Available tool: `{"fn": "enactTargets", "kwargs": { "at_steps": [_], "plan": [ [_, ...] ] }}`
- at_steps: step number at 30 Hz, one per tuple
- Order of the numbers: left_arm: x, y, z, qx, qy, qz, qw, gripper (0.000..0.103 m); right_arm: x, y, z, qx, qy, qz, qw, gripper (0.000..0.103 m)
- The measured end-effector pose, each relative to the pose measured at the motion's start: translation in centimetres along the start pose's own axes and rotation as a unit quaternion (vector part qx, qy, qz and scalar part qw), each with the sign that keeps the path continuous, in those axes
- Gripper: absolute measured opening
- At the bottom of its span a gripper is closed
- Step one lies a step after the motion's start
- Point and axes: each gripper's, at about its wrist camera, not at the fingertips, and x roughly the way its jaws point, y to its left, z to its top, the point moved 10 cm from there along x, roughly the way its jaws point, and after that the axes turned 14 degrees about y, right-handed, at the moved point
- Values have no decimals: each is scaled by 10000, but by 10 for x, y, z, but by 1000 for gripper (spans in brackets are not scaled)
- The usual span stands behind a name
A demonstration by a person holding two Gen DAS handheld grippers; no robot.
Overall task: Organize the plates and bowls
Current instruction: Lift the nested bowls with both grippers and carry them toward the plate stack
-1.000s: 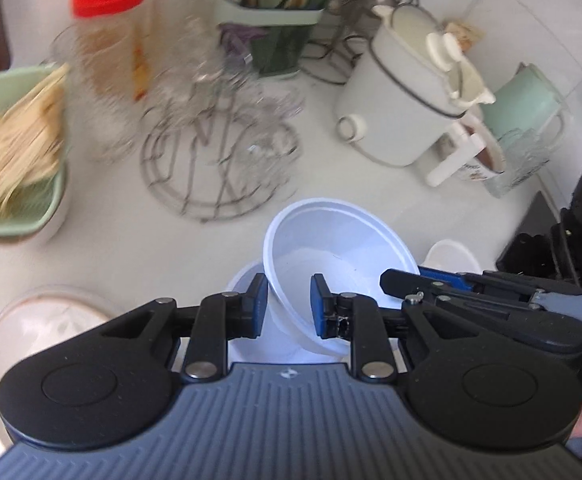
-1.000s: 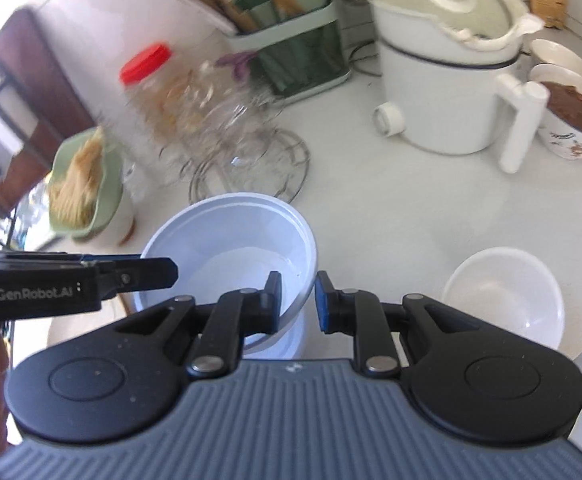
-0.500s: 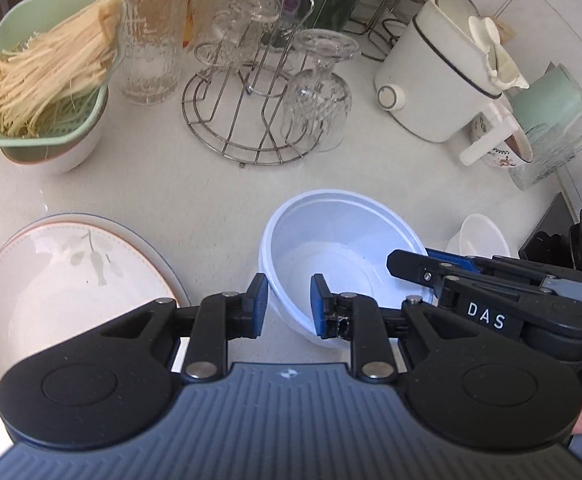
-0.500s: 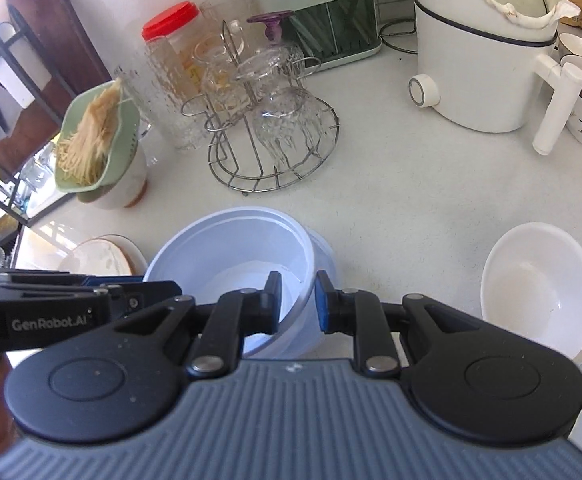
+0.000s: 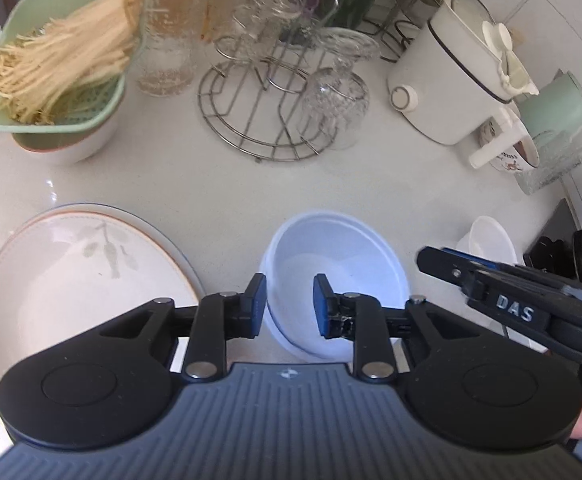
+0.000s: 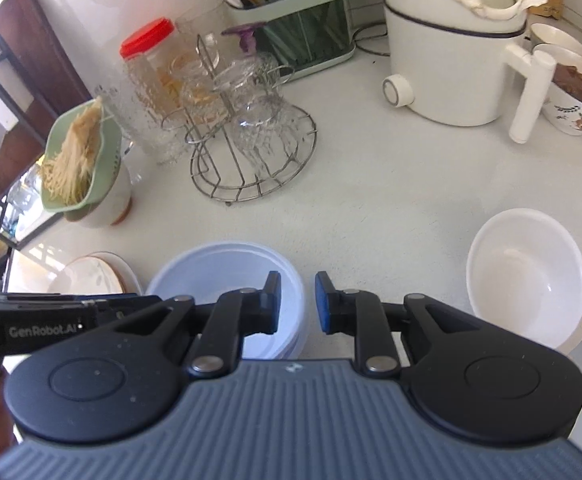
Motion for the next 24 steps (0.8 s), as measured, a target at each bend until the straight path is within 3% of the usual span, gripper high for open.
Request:
{"fn": "enactTargets", "kwargs": {
  "at_steps": [11, 19, 24],
  "plan": [
    [-25, -3, -4, 262, -262, -249, 9990, 32, -27, 10, -1, 187, -355, 24, 9992, 23],
    [-60, 9, -6, 318, -689, -250, 9968, 32, -44, 26, -1, 158, -697, -3, 9974, 23],
    [-65, 9, -10, 420, -697, -302, 9962, 32, -52, 30, -5, 169, -853, -83, 9962, 23]
  ]
}}
